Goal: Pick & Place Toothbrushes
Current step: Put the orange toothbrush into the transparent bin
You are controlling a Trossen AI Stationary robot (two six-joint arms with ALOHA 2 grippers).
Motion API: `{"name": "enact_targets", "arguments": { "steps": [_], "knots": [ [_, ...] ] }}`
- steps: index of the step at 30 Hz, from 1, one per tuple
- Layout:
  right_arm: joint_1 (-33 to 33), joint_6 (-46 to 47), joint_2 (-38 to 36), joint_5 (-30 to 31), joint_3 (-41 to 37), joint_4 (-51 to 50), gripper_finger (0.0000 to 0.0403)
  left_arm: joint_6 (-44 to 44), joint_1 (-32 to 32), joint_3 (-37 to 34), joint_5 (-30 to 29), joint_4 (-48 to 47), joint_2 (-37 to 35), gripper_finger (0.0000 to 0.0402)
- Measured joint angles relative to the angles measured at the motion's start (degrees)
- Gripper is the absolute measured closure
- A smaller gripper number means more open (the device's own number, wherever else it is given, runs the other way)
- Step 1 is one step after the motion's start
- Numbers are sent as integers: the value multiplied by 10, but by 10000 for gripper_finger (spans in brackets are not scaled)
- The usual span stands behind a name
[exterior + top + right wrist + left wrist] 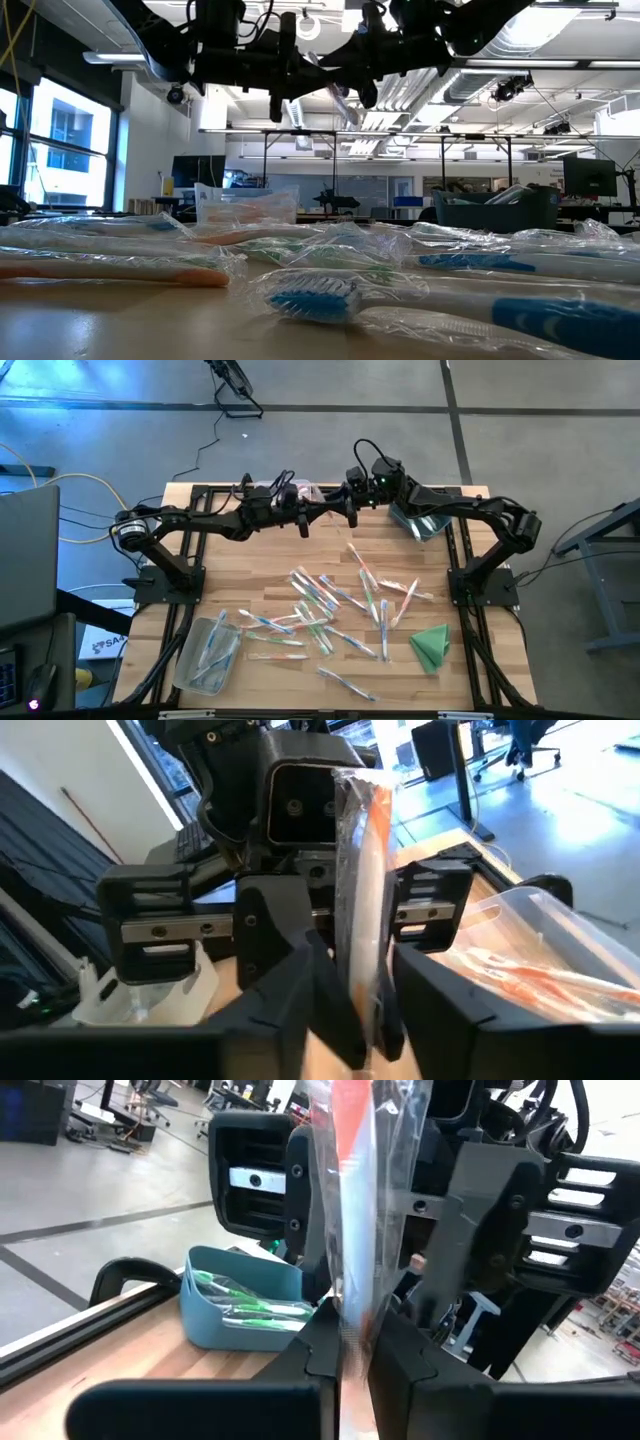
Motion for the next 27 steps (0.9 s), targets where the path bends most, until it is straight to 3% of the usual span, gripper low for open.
{"name": "enact_targets", "arguments": {
  "steps": [7,11,22,27],
  "knots": [
    [-37,47,-10,-120,0,-6,171,3,0,0,-1,-2,0,384],
    [-84,64,-46,-173,0,-6,138,13,9,0,2,-36,-8,384],
    [-181,70,-101,-189,1,-61,153,46,84,-1,-28,-223,-92,384],
    [-187,15,-101,-132,1,-141,160,54,102,0,-70,-312,-122,384]
  ]
}}
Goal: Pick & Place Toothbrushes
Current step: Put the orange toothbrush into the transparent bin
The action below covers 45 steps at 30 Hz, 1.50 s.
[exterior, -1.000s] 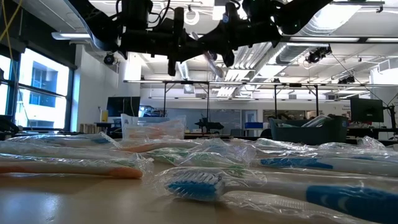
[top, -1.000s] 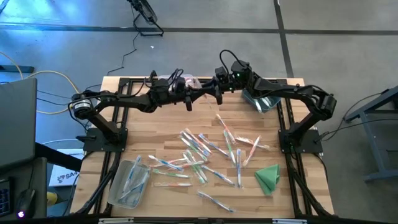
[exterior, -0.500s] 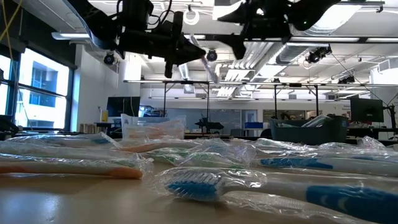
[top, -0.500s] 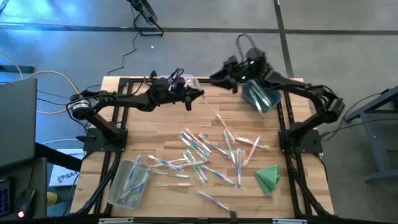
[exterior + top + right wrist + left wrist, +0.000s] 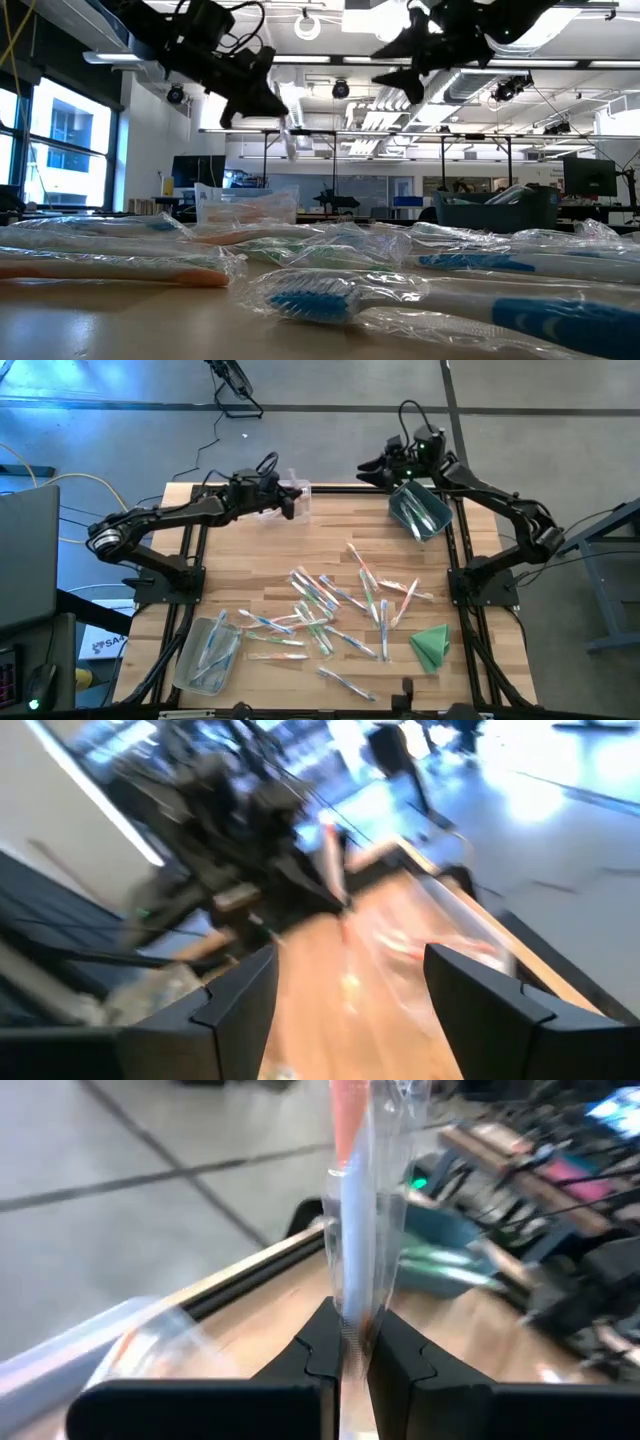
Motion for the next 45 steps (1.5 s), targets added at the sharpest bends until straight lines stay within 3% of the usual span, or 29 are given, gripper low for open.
{"name": "enact_targets", "arguments": {
  "steps": [10,20,27,34,39,45],
  "knots": [
    [1,-81,0,138,0,-133,160,35,0,28,-107,-141,-17,384],
    [1,-82,0,168,0,-150,160,140,0,131,-285,-339,-16,384],
    [1,-90,0,185,0,-151,160,154,7,131,-297,-372,20,384],
    [2,-91,0,184,0,-151,160,193,7,131,-319,-321,101,384],
    [1,-91,0,183,0,-154,160,193,7,131,-367,-316,140,384],
    [1,-95,0,185,0,-159,160,193,7,131,-371,-306,166,384]
  ]
}}
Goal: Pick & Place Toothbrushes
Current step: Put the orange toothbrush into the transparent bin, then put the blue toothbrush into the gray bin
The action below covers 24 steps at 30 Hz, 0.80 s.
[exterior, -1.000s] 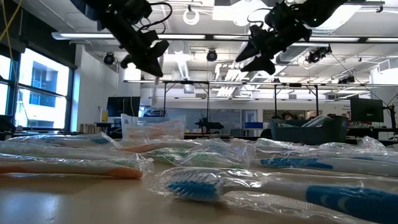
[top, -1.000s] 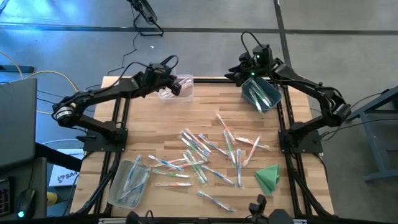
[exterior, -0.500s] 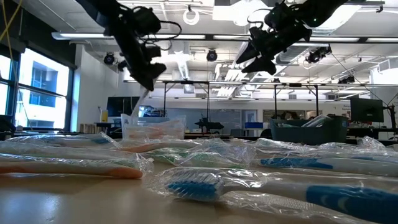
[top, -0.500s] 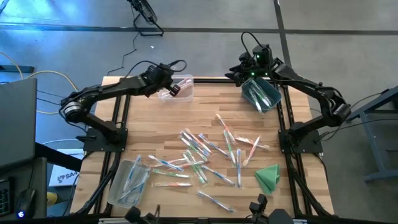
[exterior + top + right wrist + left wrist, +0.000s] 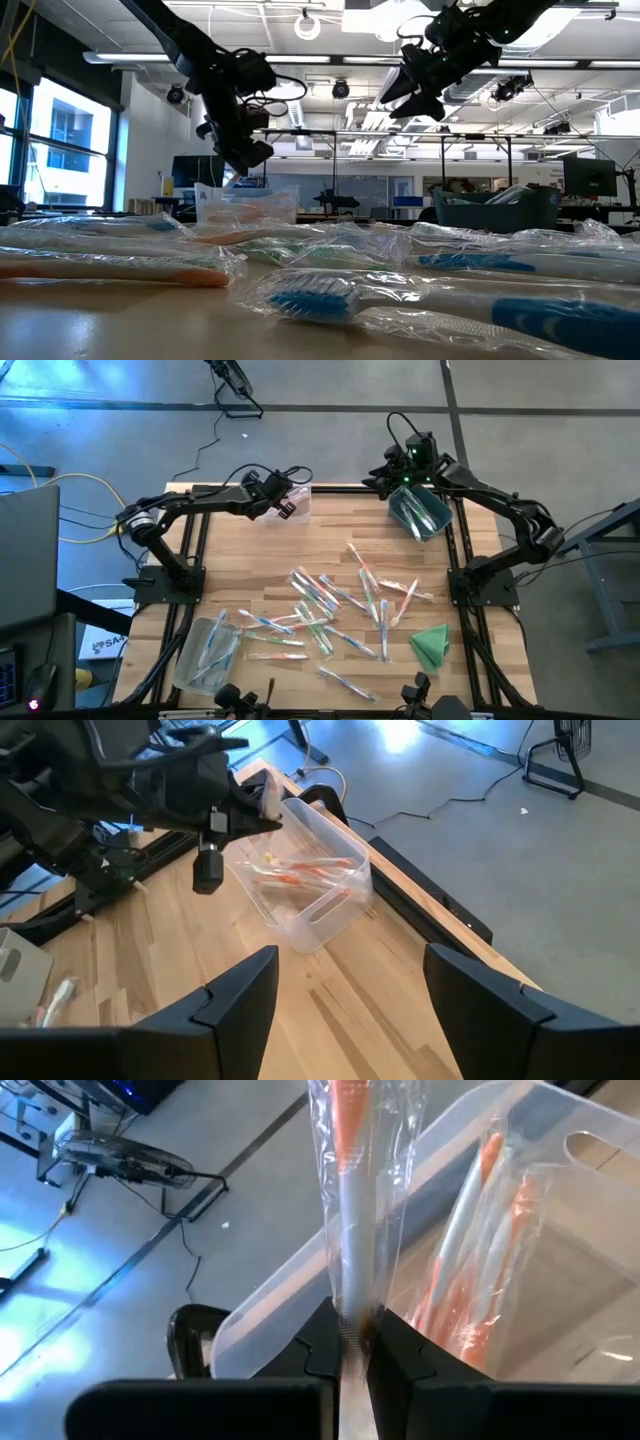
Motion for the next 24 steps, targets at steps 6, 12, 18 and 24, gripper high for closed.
{"name": "enact_targets", "arguments": {
  "steps": [6,12,18,24],
  "knots": [
    [0,0,0,-1,0,0,160,0,0,0,11,23,11,367],
    [0,0,0,-1,0,0,160,10,0,0,34,30,11,300],
    [0,0,0,-1,0,0,160,10,0,0,77,41,11,241],
    [0,0,0,-1,0,0,160,-24,0,0,89,81,-10,230]
  ]
}}
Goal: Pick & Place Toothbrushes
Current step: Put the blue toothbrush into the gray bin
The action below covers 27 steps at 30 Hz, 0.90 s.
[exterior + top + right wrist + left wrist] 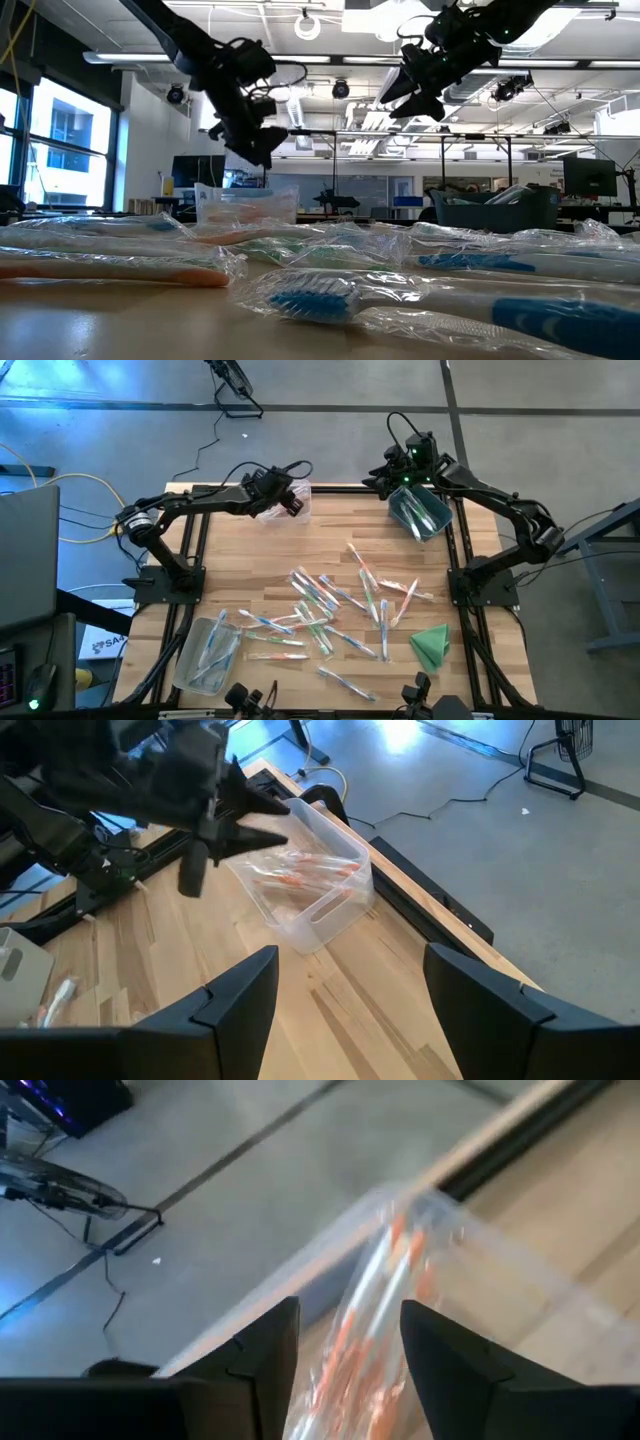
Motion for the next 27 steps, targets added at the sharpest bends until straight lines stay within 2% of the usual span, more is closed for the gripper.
{"name": "enact_targets", "arguments": {
  "steps": [6,19,27],
  "knots": [
    [0,-13,0,0,0,0,160,-43,0,0,24,33,-32,241],
    [0,-30,0,0,0,-4,160,-54,0,0,166,69,-57,353],
    [0,-30,0,0,0,-4,160,-54,0,0,227,89,-57,399]
  ]
}}
